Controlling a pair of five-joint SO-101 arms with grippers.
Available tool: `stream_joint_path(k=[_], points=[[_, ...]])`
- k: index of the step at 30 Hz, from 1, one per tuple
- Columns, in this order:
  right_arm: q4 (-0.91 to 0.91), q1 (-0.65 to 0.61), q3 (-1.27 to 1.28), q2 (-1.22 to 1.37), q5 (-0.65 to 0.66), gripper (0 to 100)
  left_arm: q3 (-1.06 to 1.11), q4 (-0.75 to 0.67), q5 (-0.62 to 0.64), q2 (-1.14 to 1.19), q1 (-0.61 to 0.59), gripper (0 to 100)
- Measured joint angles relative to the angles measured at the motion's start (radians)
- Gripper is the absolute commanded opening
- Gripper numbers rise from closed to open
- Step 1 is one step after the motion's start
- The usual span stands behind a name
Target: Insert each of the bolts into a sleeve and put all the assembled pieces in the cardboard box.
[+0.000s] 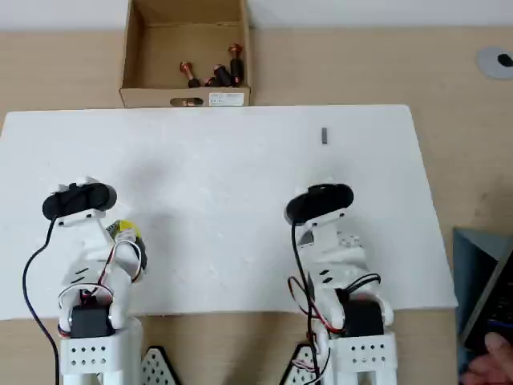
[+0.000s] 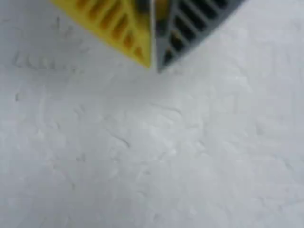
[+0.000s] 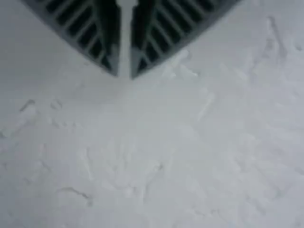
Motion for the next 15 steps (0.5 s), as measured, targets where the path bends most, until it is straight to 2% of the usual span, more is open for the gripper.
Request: stream_joint_path(k=[15], points=[[0.000, 0.000, 0.000, 0.000, 0.000, 1.0, 0.000, 0.000, 0.000, 0.000, 0.000, 0]])
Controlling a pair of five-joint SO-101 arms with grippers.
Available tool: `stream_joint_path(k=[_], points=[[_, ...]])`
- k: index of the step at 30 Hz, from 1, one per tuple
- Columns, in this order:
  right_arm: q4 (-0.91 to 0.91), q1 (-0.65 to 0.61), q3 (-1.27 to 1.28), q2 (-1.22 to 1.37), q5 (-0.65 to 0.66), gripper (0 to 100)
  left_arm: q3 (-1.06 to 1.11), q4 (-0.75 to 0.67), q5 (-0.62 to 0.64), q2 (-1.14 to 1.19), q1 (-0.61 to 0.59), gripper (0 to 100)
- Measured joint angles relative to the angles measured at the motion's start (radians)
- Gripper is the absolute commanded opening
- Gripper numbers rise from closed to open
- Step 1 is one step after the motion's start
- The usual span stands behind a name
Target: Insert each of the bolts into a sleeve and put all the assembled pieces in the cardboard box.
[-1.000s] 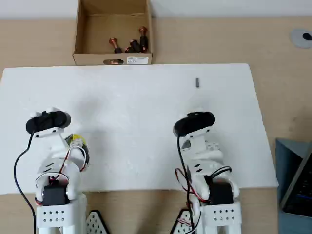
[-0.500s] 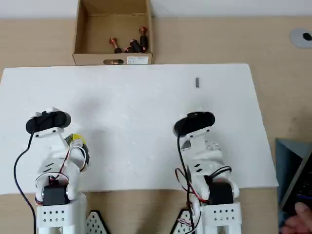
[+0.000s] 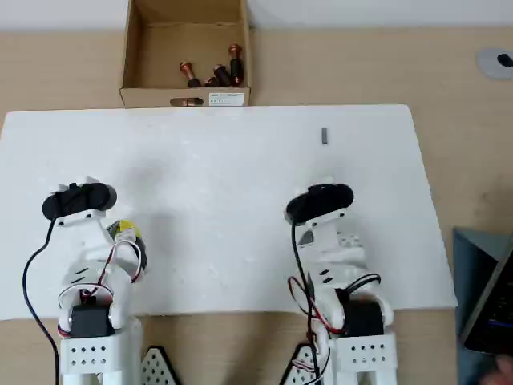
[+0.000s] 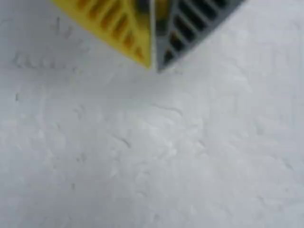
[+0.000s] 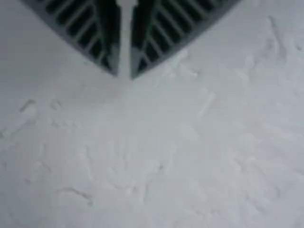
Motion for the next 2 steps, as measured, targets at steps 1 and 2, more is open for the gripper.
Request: stream_joint_path(k=[1, 2], points=[[0.000, 0.000, 0.000, 0.000, 0.000, 1.0, 0.000, 0.000, 0.000, 0.000, 0.000, 0], [0.000, 0.000, 0.000, 0.000, 0.000, 1.0, 0.000, 0.000, 0.000, 0.000, 0.000, 0]])
